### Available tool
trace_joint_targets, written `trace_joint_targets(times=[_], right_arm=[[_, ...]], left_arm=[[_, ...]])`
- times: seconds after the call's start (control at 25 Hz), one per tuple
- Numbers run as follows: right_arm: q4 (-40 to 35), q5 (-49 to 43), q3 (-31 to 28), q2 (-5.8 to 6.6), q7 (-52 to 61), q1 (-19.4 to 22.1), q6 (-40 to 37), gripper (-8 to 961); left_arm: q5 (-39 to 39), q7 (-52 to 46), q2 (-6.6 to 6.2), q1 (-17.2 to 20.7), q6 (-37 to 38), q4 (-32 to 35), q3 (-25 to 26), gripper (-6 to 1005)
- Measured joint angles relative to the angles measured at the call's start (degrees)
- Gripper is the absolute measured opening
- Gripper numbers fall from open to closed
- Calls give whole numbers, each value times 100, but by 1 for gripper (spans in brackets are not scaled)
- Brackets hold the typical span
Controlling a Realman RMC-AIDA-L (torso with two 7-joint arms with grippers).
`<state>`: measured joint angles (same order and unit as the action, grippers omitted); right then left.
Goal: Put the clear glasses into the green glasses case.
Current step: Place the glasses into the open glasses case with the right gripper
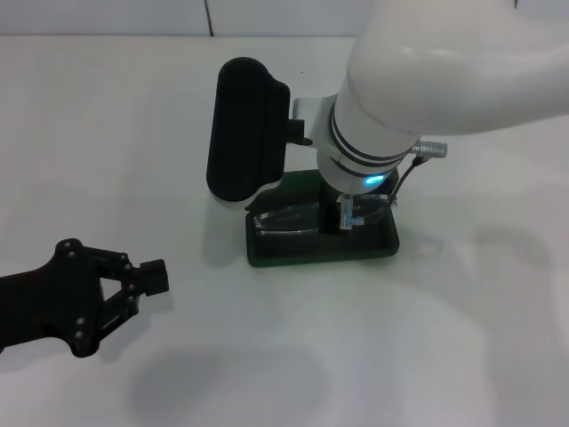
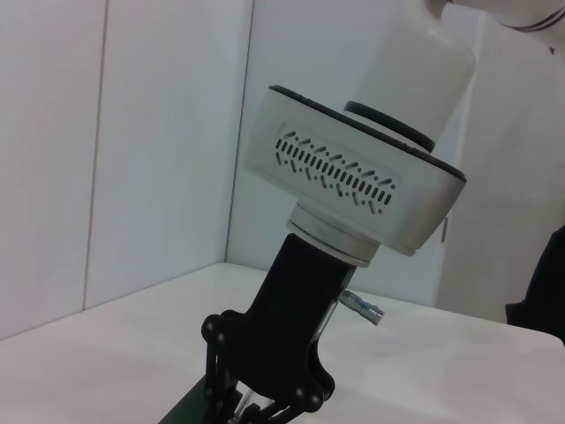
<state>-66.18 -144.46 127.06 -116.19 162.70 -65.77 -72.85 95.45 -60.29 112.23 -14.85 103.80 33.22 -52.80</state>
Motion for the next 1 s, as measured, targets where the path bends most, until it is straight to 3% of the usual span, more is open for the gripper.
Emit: trace_joint_targets(times=[1.0], right_arm=[[0, 5, -34, 0, 3, 6, -69, 148]], left_arm=[[0, 0, 9, 0, 1, -3, -2, 59]])
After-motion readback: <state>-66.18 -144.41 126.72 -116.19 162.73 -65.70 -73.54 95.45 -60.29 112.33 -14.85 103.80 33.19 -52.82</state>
